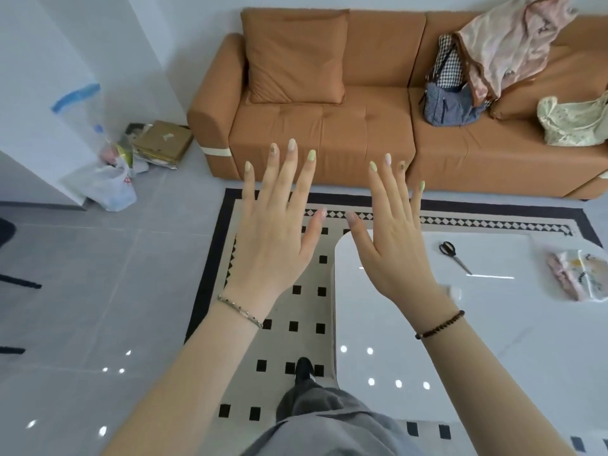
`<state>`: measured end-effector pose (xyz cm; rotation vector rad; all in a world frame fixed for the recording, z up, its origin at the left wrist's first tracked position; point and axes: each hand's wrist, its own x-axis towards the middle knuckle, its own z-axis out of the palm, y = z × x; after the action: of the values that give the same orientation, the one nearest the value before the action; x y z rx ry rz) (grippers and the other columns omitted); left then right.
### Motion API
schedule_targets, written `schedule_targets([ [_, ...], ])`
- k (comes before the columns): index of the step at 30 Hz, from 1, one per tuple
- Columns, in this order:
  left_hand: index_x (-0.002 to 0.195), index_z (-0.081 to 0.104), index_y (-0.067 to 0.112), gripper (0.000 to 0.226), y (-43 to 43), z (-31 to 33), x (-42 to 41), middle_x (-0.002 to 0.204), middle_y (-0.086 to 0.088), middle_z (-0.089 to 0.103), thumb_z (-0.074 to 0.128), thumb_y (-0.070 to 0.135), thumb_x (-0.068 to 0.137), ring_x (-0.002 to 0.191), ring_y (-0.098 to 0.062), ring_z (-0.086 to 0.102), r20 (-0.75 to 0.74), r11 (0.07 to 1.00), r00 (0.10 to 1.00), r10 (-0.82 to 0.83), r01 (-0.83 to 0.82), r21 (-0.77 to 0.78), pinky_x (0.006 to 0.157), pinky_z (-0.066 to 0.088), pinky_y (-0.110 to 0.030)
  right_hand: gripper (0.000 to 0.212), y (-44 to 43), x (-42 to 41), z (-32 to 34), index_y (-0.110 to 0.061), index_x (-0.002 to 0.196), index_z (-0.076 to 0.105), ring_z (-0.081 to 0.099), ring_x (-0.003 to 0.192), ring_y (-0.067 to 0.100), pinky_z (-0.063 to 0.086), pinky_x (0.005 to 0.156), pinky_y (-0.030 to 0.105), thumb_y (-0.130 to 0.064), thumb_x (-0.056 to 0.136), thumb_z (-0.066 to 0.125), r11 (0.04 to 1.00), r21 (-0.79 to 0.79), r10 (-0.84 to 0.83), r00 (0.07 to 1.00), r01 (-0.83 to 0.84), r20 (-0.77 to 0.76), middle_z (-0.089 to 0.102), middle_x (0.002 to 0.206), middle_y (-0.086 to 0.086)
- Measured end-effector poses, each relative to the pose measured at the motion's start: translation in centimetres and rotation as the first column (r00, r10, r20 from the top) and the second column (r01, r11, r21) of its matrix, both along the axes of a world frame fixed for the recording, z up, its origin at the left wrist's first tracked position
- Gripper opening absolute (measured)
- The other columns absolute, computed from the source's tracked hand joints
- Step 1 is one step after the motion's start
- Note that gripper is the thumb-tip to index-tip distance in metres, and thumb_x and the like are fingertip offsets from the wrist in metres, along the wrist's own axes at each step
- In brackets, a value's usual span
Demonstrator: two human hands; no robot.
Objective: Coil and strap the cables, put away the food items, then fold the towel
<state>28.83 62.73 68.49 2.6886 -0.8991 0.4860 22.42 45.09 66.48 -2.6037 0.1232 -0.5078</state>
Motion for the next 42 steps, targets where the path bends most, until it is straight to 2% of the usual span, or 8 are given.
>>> schedule_targets([
  [4,0.162,0.005,0.015,0.070,-0.8,0.0,7.1,0.169,-0.012,-0.001,0.029,0.050,0.107,0.156,-0.029,0.001,0.030,0.999,0.999,0.013,-0.014,0.028,0.121,0.016,-0.058,0.065,-0.2,6.5,0.2,-0.012,0.160,0.010,-0.009,0.155,0.018,-0.003,0.125,0.052,-0.043,0.108,0.031,1.000,-0.027,0.010,1.000,-0.009,0.011,0.000,0.169,0.004],
  [8,0.162,0.001,0.016,0.074,-1.8,-0.5,14.6,0.169,-0.014,-0.005,0.029,0.055,0.105,0.156,-0.033,0.000,-0.027,0.998,0.997,0.066,-0.066,0.009,0.120,0.016,-0.059,0.064,-0.8,13.1,0.7,-0.011,0.160,0.013,-0.005,0.155,0.020,-0.003,0.125,0.051,-0.040,0.108,0.036,0.999,-0.038,-0.036,0.999,0.037,0.022,0.006,0.168,0.006],
  [14,0.162,0.002,0.014,0.076,-4.3,-3.3,26.9,0.169,-0.012,-0.007,0.031,0.054,0.104,0.155,-0.031,-0.006,-0.080,0.997,0.995,-0.063,0.059,-0.050,0.123,0.008,-0.059,0.064,-3.0,22.3,-1.2,-0.014,0.160,0.013,-0.009,0.155,0.019,-0.005,0.125,0.049,-0.042,0.107,0.033,0.983,-0.059,-0.172,0.985,0.172,-0.008,0.003,0.169,0.003],
  [18,0.161,-0.002,0.015,0.078,-6.3,-5.0,36.4,0.168,-0.012,-0.011,0.032,0.056,0.105,0.155,-0.030,-0.008,-0.091,0.963,0.961,-0.262,0.267,0.043,0.123,0.008,-0.058,0.064,-4.4,29.5,-2.2,-0.016,0.161,0.010,-0.011,0.155,0.017,-0.003,0.125,0.052,-0.043,0.107,0.031,0.950,-0.048,-0.309,0.950,0.307,-0.045,-0.001,0.169,0.001],
  [22,0.161,-0.004,0.013,0.077,-8.9,-4.8,45.0,0.168,-0.013,-0.010,0.026,0.057,0.105,0.156,-0.029,-0.007,-0.104,0.917,0.916,-0.387,0.395,0.063,0.123,0.007,-0.057,0.064,-5.8,35.9,-1.5,-0.017,0.161,0.009,-0.012,0.154,0.015,-0.004,0.125,0.051,-0.045,0.106,0.030,0.902,-0.022,-0.431,0.901,0.431,-0.048,0.000,0.169,-0.001],
  [26,0.161,0.002,0.011,0.075,-13.3,-4.1,51.8,0.168,-0.014,-0.006,0.032,0.052,0.106,0.156,-0.028,-0.006,-0.111,0.854,0.852,-0.511,0.518,0.045,0.124,0.003,-0.056,0.064,-7.5,41.4,-1.0,-0.016,0.161,0.009,-0.010,0.155,0.017,-0.007,0.125,0.046,-0.043,0.108,0.033,0.840,-0.035,-0.542,0.837,0.541,-0.077,0.001,0.169,0.000],
  [34,0.161,0.006,0.011,0.073,-26.2,-5.7,58.3,0.169,-0.011,-0.002,0.034,0.051,0.107,0.156,-0.026,-0.006,-0.122,0.680,0.676,-0.727,0.733,0.011,0.124,0.001,-0.055,0.065,-15.6,46.2,-2.9,-0.018,0.161,0.009,-0.013,0.154,0.012,-0.008,0.125,0.044,-0.045,0.107,0.033,0.677,0.018,-0.731,0.676,0.736,-0.093,-0.001,0.168,-0.002],
  [42,0.161,0.006,0.013,0.073,-39.6,-2.8,65.1,0.169,-0.008,0.000,0.034,0.048,0.105,0.156,-0.025,-0.007,-0.052,0.589,0.590,-0.805,0.807,0.039,0.123,0.004,-0.058,0.069,-25.9,51.4,-3.2,-0.021,0.161,0.006,-0.013,0.154,0.010,-0.003,0.126,0.043,-0.057,0.105,0.022,0.536,0.098,-0.835,0.544,0.838,-0.082,-0.005,0.168,-0.006],
])
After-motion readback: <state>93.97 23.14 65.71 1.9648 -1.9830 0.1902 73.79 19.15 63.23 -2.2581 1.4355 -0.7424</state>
